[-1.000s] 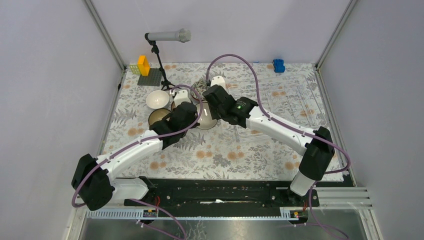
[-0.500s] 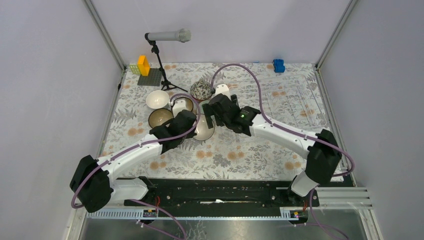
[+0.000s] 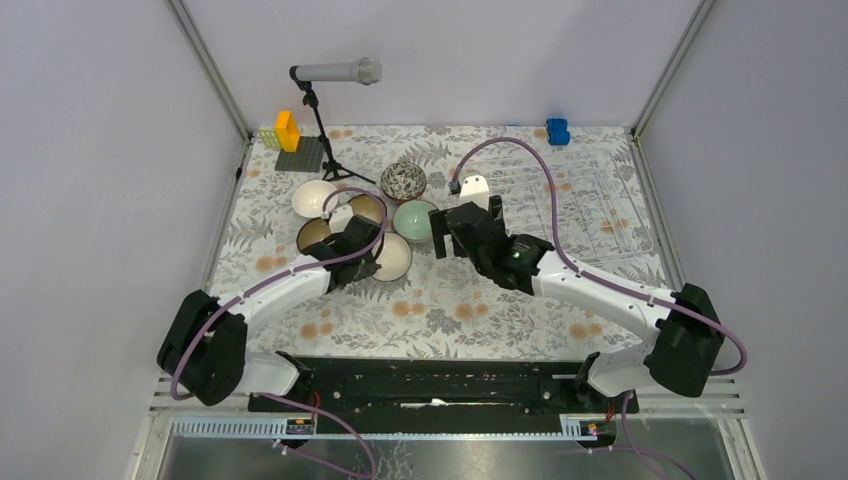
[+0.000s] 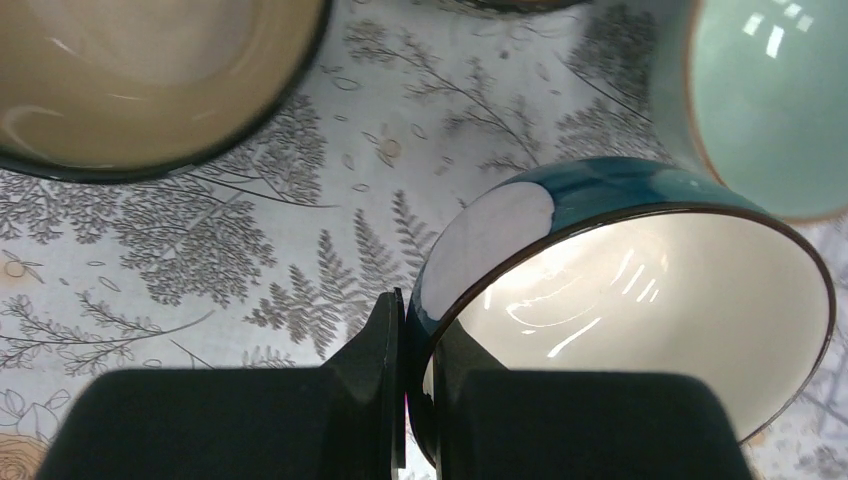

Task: Unload the bowls from the dish rack

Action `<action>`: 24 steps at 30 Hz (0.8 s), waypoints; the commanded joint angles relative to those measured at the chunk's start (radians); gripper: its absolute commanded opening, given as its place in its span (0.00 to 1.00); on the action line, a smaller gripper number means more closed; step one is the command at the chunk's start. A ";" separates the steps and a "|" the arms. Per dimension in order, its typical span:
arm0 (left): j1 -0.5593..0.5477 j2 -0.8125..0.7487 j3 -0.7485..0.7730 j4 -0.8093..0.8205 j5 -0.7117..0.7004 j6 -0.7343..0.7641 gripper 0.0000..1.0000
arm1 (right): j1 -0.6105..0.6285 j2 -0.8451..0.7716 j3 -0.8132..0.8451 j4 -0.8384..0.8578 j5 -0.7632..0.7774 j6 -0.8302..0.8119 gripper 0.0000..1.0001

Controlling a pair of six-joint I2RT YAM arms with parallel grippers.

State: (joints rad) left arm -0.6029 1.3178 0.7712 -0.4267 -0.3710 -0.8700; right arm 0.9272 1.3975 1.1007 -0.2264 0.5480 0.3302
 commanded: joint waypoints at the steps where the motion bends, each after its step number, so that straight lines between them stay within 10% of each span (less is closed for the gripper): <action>1: 0.044 0.030 0.016 0.044 0.036 -0.046 0.00 | -0.002 -0.019 -0.022 0.042 0.058 -0.023 0.99; 13: 0.105 0.198 0.091 0.017 0.041 -0.044 0.00 | -0.004 0.025 -0.051 0.011 0.162 0.005 0.99; 24: 0.173 0.264 0.165 0.031 0.050 -0.024 0.05 | -0.159 0.144 0.035 -0.149 -0.081 0.082 0.86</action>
State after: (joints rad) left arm -0.4698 1.5608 0.8837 -0.4400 -0.3168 -0.8993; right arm 0.8185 1.5536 1.0996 -0.3378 0.5571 0.3710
